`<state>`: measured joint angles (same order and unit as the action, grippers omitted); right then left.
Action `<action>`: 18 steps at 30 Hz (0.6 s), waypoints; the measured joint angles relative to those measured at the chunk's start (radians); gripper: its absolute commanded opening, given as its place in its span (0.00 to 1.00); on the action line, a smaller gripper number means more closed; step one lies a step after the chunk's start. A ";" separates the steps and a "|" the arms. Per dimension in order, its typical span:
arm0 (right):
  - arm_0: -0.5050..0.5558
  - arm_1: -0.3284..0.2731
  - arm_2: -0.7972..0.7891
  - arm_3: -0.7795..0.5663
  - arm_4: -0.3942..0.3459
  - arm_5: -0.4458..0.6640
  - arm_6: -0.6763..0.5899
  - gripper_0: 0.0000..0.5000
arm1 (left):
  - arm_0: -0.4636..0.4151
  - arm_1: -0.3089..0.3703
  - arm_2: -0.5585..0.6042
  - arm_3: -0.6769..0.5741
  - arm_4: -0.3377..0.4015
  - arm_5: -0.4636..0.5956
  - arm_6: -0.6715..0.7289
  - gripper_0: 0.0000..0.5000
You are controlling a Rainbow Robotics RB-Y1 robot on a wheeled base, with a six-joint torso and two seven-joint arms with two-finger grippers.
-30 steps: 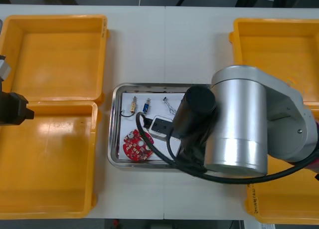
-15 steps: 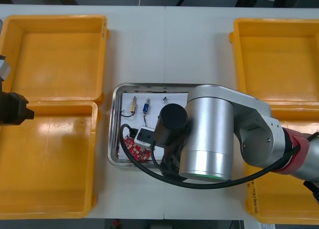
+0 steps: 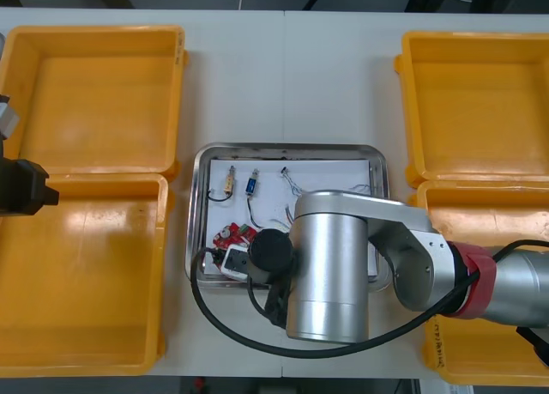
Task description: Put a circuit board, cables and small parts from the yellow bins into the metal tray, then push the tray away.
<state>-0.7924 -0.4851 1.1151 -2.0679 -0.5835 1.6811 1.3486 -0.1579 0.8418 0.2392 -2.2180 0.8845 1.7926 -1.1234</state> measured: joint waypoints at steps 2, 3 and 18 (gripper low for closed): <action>0.000 0.003 0.018 0.009 0.010 -0.001 0.000 1.00 | 0.000 0.000 0.000 0.000 0.000 0.000 0.000 1.00; 0.000 0.007 0.024 0.015 0.013 -0.001 0.000 1.00 | 0.000 0.000 0.000 0.000 0.000 0.000 0.000 1.00; -0.001 0.056 0.084 0.099 0.108 -0.043 0.000 1.00 | 0.000 0.000 0.000 0.000 0.000 0.000 0.000 1.00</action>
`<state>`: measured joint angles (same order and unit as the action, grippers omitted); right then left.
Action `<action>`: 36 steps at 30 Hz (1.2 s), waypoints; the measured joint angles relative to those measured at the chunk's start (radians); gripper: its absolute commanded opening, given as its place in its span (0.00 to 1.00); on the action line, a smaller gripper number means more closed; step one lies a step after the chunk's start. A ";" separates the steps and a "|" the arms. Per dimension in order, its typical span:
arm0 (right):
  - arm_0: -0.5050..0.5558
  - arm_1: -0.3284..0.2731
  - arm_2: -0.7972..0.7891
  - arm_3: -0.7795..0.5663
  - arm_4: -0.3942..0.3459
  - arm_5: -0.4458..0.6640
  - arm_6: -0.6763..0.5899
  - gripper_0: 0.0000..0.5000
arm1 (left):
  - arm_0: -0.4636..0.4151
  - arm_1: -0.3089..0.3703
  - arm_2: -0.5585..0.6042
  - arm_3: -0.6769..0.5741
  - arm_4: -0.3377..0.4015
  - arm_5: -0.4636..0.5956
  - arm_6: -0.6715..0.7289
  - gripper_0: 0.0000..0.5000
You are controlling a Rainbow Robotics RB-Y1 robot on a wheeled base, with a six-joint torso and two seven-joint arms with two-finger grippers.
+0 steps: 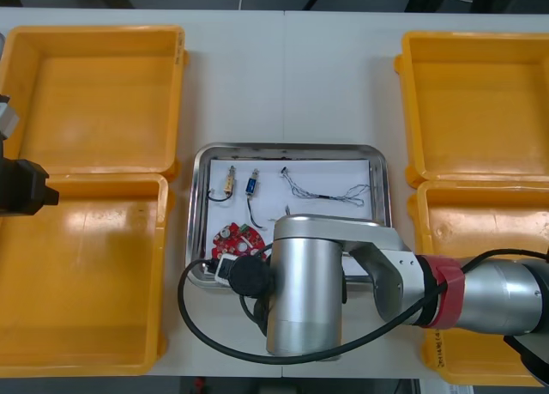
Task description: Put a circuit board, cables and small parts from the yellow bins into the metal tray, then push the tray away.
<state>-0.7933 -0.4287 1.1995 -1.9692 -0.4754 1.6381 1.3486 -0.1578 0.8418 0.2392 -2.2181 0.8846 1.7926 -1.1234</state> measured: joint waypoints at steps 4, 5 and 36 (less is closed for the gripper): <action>-0.003 0.000 0.038 0.001 0.019 -0.005 0.000 1.00 | 0.000 0.000 0.000 0.000 0.000 0.000 0.000 1.00; -0.004 0.000 0.041 0.001 0.019 -0.005 0.000 1.00 | 0.000 0.000 0.000 0.000 0.000 0.000 0.000 1.00; -0.011 -0.012 0.061 0.001 0.069 -0.033 0.055 1.00 | 0.000 0.000 0.000 0.000 0.000 0.000 0.000 1.00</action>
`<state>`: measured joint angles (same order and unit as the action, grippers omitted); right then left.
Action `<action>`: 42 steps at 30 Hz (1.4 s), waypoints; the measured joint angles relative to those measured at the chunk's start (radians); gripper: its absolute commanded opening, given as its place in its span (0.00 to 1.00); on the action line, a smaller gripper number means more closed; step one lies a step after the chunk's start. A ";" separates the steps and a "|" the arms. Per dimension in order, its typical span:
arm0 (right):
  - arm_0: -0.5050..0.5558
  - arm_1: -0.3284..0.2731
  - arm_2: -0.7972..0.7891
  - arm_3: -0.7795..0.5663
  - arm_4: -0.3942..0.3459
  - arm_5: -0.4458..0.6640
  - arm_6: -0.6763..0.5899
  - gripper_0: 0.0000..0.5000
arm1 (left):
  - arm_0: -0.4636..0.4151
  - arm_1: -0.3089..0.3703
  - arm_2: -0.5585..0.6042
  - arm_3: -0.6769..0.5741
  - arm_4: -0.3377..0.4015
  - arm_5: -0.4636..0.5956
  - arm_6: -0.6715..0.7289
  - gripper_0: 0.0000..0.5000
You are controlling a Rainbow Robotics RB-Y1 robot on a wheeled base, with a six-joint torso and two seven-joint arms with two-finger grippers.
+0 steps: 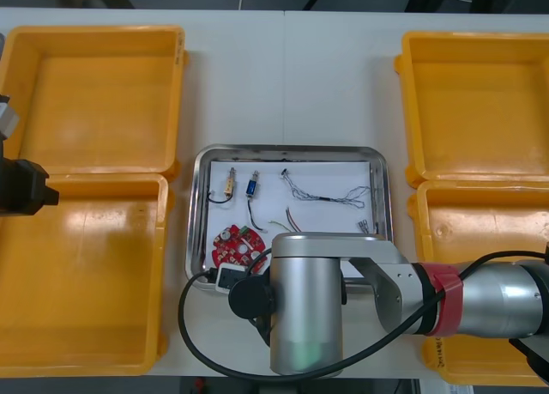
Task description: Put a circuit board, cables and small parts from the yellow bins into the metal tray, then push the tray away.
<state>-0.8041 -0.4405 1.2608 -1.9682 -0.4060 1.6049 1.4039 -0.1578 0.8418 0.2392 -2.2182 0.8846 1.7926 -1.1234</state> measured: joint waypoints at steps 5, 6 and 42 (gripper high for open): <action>-0.006 -0.010 0.011 0.000 0.003 -0.003 0.002 1.00 | 0.000 0.000 0.000 0.000 0.000 0.000 0.000 1.00; -0.008 -0.012 0.015 0.000 0.003 -0.003 0.002 1.00 | 0.000 0.000 0.000 0.000 0.000 0.000 0.000 1.00; -0.074 -0.040 0.058 -0.009 0.019 -0.003 0.054 0.00 | 0.000 0.000 0.000 0.000 0.000 0.000 0.000 1.00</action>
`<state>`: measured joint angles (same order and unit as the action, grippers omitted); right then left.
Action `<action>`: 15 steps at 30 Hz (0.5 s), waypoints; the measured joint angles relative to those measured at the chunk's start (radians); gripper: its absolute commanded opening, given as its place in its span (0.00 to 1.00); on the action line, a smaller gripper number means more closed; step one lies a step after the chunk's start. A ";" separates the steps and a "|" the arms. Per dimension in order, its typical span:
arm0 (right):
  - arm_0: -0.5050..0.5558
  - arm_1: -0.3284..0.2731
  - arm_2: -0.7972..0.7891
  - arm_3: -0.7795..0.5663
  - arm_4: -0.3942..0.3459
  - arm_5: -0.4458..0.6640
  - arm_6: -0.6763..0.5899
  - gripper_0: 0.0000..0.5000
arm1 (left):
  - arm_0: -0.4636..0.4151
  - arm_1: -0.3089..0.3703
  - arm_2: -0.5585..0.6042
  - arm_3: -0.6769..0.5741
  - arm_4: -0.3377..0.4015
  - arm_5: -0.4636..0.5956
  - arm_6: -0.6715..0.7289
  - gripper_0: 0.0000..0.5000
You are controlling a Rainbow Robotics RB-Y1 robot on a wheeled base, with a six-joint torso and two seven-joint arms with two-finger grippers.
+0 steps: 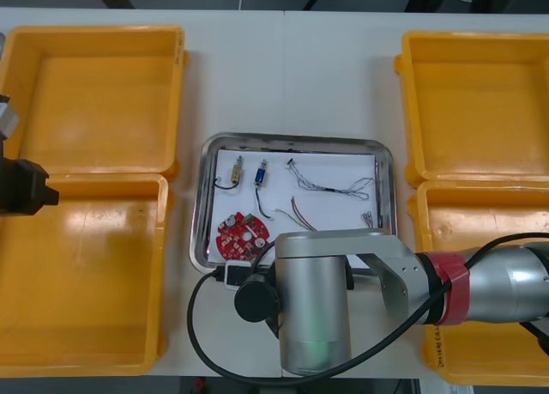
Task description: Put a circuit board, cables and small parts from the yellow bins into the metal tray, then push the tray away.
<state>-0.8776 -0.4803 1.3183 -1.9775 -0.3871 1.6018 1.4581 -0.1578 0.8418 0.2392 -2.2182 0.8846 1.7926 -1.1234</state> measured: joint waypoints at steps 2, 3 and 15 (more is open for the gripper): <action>-0.014 -0.004 0.009 0.000 0.000 0.000 0.009 0.00 | 0.000 0.000 0.000 0.000 0.000 0.000 0.000 1.00; -0.021 -0.005 0.014 0.000 0.000 0.000 0.010 0.00 | 0.000 0.000 0.000 0.000 0.000 0.000 0.000 1.00; -0.093 -0.012 0.032 0.001 0.000 0.000 0.012 0.00 | 0.000 0.000 0.000 0.000 0.000 0.000 0.000 1.00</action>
<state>-0.9704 -0.4923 1.3503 -1.9760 -0.3866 1.6017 1.4700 -0.1578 0.8418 0.2392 -2.2183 0.8847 1.7926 -1.1234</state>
